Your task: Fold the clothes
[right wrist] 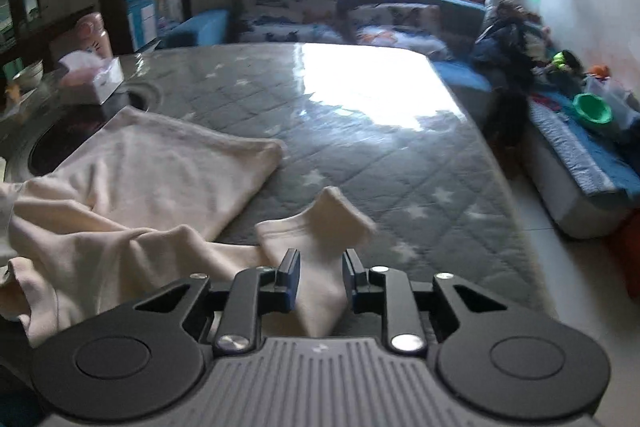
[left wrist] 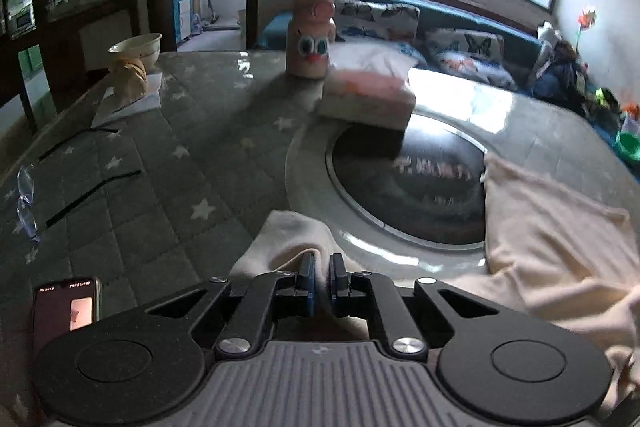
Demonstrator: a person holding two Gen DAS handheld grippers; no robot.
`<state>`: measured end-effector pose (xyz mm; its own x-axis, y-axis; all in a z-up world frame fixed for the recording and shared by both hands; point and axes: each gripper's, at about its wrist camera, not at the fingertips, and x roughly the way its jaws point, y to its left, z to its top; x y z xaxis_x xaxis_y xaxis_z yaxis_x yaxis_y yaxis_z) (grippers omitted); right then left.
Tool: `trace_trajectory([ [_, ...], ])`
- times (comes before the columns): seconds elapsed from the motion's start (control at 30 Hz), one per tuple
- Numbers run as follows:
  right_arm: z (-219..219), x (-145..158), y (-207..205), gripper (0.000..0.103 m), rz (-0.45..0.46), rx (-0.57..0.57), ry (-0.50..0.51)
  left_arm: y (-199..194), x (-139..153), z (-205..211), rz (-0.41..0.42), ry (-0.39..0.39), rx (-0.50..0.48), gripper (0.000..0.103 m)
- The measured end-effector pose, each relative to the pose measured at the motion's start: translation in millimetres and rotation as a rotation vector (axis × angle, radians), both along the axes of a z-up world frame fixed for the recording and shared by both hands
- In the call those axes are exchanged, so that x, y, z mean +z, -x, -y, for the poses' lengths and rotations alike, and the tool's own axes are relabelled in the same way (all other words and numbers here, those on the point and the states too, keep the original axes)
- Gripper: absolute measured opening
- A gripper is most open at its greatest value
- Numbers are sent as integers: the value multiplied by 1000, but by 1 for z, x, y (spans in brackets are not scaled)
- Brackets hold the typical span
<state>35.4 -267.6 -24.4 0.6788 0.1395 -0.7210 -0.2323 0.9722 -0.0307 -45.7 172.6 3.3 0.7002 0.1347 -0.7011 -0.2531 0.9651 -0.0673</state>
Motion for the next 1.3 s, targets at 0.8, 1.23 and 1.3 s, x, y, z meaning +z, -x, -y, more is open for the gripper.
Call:
trace_trajectory([
  [0.8,33,-10,-10,2,17,-168,275,6,12,19,9,-72,-17,65],
  [1.23,-17,-9,-7,31,15,50,101,37,14,136,23,27,-528,65],
  [1.3,-31,-14,-10,31,13,84,120,40,12,158,17,41,-622,65],
])
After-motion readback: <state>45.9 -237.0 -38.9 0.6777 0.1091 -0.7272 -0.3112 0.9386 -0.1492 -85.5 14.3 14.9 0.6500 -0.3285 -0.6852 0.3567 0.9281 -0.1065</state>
